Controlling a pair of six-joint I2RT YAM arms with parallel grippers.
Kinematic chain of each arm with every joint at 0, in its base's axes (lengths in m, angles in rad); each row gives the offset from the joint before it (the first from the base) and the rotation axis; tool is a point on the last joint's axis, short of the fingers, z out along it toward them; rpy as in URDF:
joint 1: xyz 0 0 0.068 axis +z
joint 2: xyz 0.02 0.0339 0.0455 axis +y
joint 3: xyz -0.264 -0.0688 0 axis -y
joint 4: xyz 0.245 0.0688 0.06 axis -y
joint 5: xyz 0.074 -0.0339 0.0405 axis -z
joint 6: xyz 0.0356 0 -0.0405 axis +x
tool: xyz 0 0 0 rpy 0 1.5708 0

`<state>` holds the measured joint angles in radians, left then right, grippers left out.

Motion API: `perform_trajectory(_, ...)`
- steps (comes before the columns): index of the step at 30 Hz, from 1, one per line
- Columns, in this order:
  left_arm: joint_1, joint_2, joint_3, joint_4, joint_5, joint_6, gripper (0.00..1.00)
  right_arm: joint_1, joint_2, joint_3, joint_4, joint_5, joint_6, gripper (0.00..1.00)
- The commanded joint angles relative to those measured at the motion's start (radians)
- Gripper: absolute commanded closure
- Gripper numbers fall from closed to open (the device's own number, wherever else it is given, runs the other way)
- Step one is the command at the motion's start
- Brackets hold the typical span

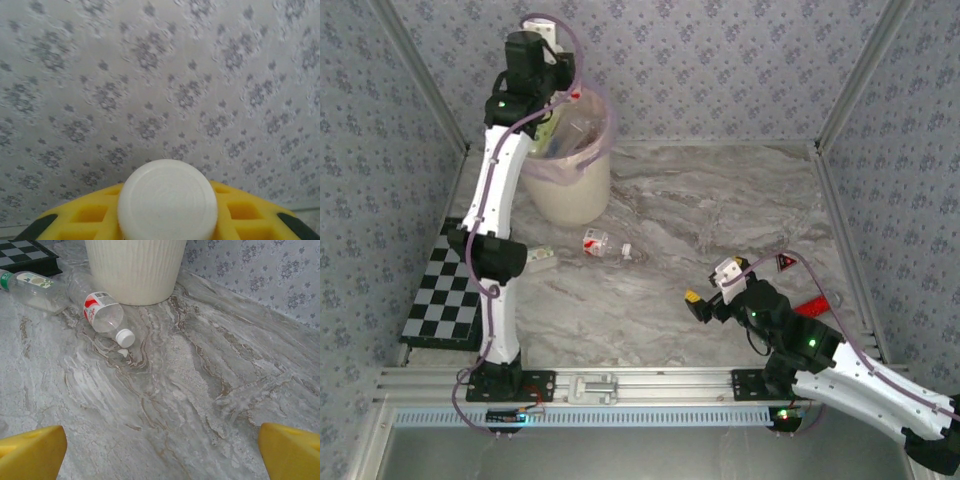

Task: Put the plastic bottles in the bin

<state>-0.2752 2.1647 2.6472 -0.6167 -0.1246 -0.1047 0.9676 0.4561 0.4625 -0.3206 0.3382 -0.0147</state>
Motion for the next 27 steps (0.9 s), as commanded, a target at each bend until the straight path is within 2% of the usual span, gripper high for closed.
perform_trajectory(1, 0.011, 0.071, -0.010, -0.262, -0.030, 0.037, 1.00, 0.006, -0.004, 0.014, -0.020, 0.022, 0.014, 0.00)
perform_trajectory(7, 0.002, 0.085, -0.048, -0.385, -0.016, 0.029, 1.00, 0.005, 0.005, 0.011, -0.022, 0.021, 0.015, 0.00)
perform_trajectory(14, 0.000, 0.043, -0.064, -0.541, 0.113, 0.071, 1.00, 0.001, 0.082, 0.026, 0.018, 0.006, -0.006, 0.00)
perform_trajectory(19, 0.002, -0.026, -0.029, -0.628, 0.095, 0.109, 1.00, -0.010, 0.167, 0.040, 0.058, -0.015, -0.035, 0.00)
perform_trajectory(23, 0.009, -0.135, -0.066, -0.525, 0.092, 0.091, 1.00, -0.023, 0.245, 0.059, 0.099, -0.042, -0.054, 0.00)
perform_trajectory(27, 0.014, -0.256, -0.152, -0.307, 0.113, 0.050, 1.00, -0.028, 0.304, 0.070, 0.146, -0.060, -0.062, 0.00)
